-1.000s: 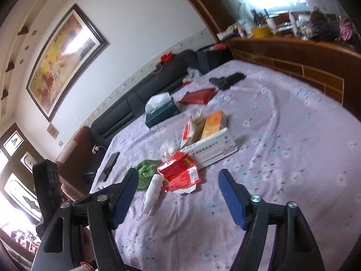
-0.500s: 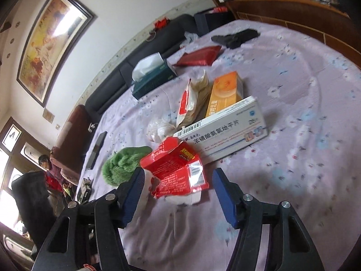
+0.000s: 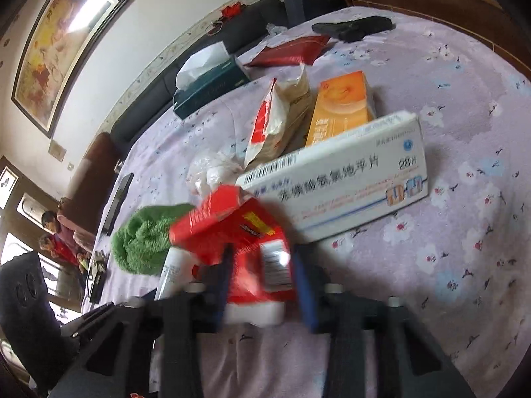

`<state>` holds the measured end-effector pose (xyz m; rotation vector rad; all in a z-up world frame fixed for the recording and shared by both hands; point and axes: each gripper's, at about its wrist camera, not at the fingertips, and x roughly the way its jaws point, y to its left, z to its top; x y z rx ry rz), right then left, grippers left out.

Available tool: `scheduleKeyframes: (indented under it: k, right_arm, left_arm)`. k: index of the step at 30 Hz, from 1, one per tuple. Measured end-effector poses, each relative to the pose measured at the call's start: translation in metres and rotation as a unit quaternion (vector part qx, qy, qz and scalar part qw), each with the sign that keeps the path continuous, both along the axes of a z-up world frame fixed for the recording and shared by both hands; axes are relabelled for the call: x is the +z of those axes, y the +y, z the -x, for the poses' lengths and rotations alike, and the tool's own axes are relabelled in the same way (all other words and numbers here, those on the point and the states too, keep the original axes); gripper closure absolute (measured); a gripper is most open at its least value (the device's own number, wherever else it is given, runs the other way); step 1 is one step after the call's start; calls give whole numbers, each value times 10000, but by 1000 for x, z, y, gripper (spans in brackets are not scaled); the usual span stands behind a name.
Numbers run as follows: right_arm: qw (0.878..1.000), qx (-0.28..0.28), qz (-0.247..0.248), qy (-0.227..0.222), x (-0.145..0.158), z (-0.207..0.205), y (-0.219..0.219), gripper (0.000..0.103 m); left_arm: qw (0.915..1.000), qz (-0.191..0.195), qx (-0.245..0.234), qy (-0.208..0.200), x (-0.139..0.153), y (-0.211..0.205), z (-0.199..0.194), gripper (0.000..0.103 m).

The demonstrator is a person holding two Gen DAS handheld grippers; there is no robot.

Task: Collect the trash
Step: 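Grasp the white bottle with the left tool while the right tool grasps the red torn box, then carry the white bottle and red box to the red basket and release both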

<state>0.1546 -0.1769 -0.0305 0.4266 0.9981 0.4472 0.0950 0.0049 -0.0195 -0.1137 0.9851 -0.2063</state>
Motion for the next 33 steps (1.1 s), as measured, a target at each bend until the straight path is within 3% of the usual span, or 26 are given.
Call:
scheduleKeyframes:
  k: [10, 18, 22, 28, 33]
  right_arm:
    - [9976, -365, -465, -350, 23, 48, -30, 100]
    - [9900, -928, -185, -1045, 72, 130, -79, 100]
    - [9828, -1253, -124, -1348, 91, 173, -105, 100]
    - [9683, -1734, 52, -1798, 119, 232, -142, 100]
    - [9571, -2034, 130, -2060, 138, 270, -168, 100]
  left_arm:
    - [9996, 199, -54, -217, 11, 1, 18, 75]
    - [9968, 322, -556, -473, 23, -26, 40, 75]
    - [9931, 539, -791, -673, 44, -47, 64, 75]
    - [9861, 432, -1050, -1212, 84, -93, 111, 74]
    - [9772, 595, -1388, -1494, 109, -131, 137, 74]
